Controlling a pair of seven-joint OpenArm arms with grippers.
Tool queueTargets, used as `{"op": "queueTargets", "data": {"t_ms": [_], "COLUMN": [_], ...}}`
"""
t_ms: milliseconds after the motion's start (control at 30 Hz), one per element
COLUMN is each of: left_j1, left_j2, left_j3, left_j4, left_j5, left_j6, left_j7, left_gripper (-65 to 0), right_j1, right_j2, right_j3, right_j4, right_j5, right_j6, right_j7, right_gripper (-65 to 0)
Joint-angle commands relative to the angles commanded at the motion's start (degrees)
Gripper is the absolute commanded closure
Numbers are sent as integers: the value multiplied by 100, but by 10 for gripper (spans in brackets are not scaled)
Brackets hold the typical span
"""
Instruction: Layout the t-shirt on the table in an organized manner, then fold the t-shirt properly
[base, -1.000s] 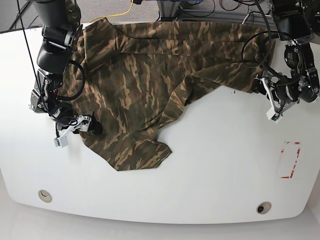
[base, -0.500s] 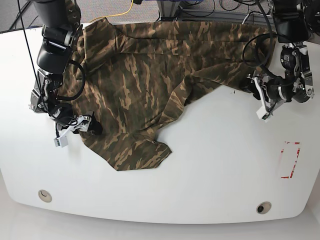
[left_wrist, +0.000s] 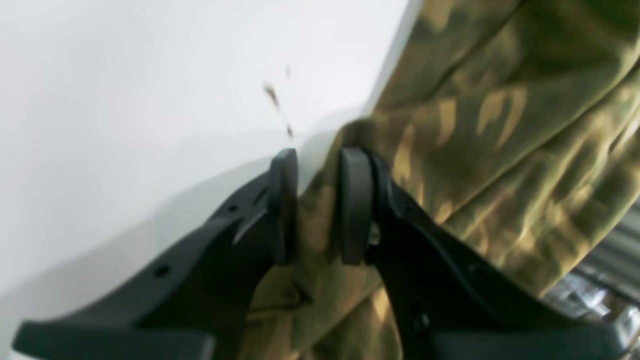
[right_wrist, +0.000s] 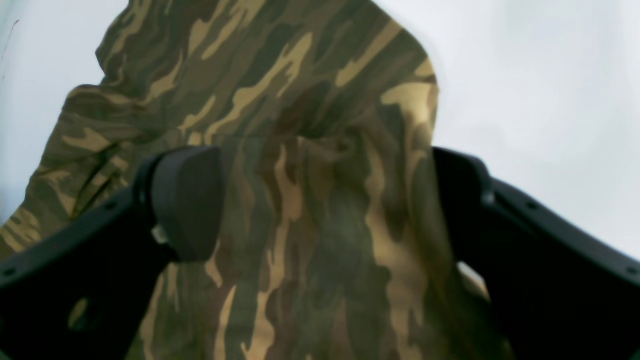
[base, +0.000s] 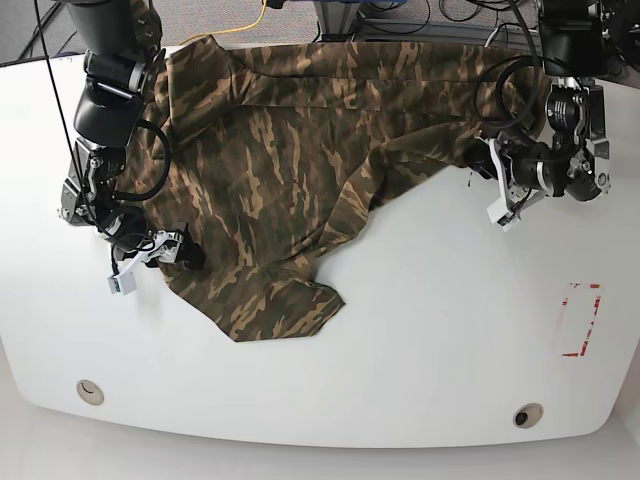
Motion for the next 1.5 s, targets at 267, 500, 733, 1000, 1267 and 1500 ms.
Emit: {"op": "queueTargets", "data": {"t_ms": [267, 500, 733, 1000, 1267, 1500], "left_j1": [141, 185, 132, 35, -237, -264], "left_j2": [-9, -18, -18, 18, 0, -9], "left_j3": [88, 290, 325, -527, -914, -809], "left_j4": [835, 1301, 1354, 1108, -123, -870], "left_j5": [35, 35, 62, 598, 879, 905], "left_j6": [0, 0, 0, 0, 0, 0], "left_j7": [0, 0, 9, 9, -9, -141], "left_gripper": [-56, -26, -53, -311, -378, -378], "right_j1": [18, -9, -9, -9, -9, -9], "right_j2": [0, -9, -9, -9, -9, -9], "right_j3": [0, 0, 0, 0, 0, 0], "right_j4": [18, 343, 352, 352, 352, 352], "right_j5": [0, 0, 9, 9, 9, 9], "right_j6": [0, 0, 0, 0, 0, 0], "right_j7": [-9, -123, -202, -202, -202, -202], "right_gripper": [-583, -583, -583, -583, -583, -583]}}
